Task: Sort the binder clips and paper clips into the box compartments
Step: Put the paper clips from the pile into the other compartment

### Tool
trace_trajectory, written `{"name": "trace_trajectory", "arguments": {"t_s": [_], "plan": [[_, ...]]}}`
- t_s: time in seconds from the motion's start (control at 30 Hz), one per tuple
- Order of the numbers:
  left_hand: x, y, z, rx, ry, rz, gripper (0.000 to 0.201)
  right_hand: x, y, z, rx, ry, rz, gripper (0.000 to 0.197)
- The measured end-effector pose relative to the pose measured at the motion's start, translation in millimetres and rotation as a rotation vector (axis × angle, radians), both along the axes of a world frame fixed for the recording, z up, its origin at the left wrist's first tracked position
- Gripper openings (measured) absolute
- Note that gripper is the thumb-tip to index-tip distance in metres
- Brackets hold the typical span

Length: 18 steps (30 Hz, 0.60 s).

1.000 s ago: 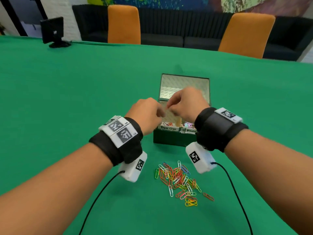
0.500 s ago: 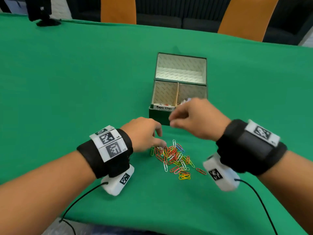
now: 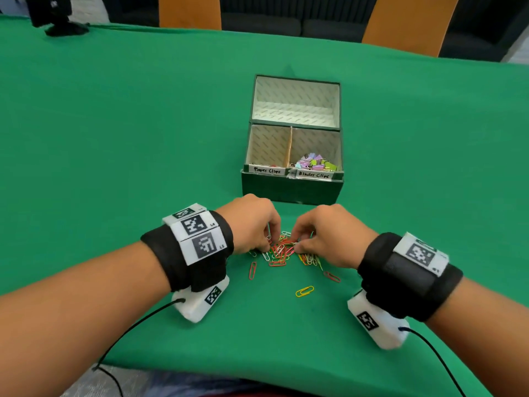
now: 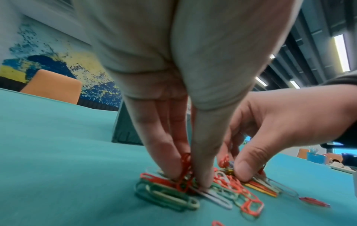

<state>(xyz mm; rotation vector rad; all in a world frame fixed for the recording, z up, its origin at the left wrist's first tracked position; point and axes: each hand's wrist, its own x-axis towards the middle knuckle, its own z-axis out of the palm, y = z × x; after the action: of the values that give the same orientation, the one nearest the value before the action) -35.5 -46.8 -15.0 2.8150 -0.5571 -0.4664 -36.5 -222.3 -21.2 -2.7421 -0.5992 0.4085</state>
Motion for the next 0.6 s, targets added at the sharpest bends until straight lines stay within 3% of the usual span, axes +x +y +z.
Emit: {"name": "trace_trajectory", "arguments": {"t_s": [0.27, 0.6], "plan": [[0.6, 5.4, 10.0, -0.143, -0.07, 0.04, 0.013, 7.3, -6.2, 16.3, 0.144, -0.065, -0.092, 0.004], [9.3, 9.7, 31.8, -0.374, -0.096, 0.149, 0.012, 16.4, -6.0, 29.8, 0.221, -0.02, -0.162, 0.007]]}}
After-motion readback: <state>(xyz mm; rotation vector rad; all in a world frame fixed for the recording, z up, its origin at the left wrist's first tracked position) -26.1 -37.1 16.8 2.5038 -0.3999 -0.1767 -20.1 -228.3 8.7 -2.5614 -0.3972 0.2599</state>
